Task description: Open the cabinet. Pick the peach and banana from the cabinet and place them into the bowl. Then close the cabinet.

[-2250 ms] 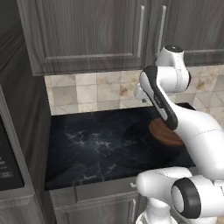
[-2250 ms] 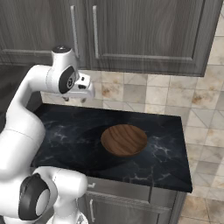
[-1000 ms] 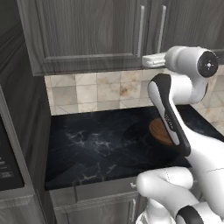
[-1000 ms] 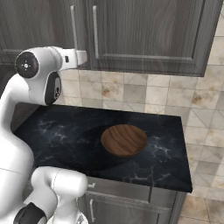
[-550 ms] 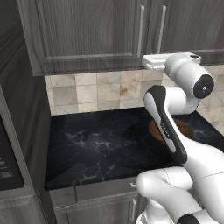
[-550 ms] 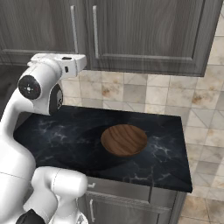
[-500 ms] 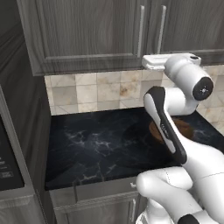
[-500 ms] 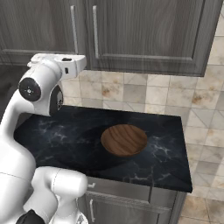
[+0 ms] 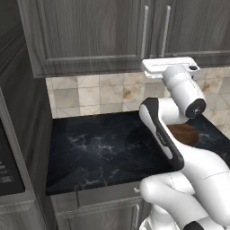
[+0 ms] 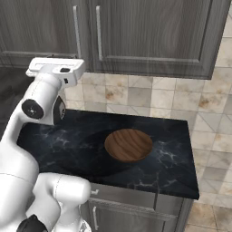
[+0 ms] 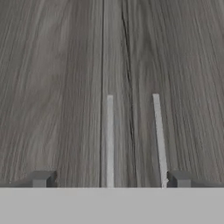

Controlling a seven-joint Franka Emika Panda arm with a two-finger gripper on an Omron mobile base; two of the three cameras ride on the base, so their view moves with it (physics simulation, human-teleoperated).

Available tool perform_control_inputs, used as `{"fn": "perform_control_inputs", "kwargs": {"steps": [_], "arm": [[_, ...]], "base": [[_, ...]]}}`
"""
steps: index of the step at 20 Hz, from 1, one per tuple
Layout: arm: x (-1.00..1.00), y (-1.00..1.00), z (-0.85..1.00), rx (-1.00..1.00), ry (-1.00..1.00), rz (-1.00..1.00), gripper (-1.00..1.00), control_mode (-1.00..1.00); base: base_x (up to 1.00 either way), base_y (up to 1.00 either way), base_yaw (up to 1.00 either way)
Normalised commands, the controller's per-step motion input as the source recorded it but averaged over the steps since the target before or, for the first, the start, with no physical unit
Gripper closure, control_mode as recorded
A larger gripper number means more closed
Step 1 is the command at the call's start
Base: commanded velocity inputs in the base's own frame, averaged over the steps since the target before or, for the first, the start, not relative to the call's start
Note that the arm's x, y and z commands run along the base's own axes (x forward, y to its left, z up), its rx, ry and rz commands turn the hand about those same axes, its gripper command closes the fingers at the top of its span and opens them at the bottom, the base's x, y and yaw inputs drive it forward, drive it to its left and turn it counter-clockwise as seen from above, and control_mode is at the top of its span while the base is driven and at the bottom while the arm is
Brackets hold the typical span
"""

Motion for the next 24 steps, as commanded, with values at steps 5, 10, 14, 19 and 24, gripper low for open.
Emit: {"fn": "perform_control_inputs", "kwargs": {"steps": [5, 10, 14, 19, 24], "arm": [[0.20, 0.08, 0.00, 0.00, -0.02, 0.00, -1.00, -1.00], [0.50, 0.00, 0.00, 0.00, 0.07, -0.05, -1.00, -1.00], [0.61, 0.00, 0.00, 0.00, 0.08, -0.05, -1.00, -1.00], [0.65, 0.02, 0.00, 0.00, 0.04, -0.02, -1.00, -1.00], [0.63, 0.15, 0.00, 0.00, 0.02, 0.00, -1.00, -1.00]], "base": [[0.00, 0.00, 0.00], [0.00, 0.00, 0.00], [0.00, 0.00, 0.00], [0.00, 0.00, 0.00], [0.00, 0.00, 0.00]]}}
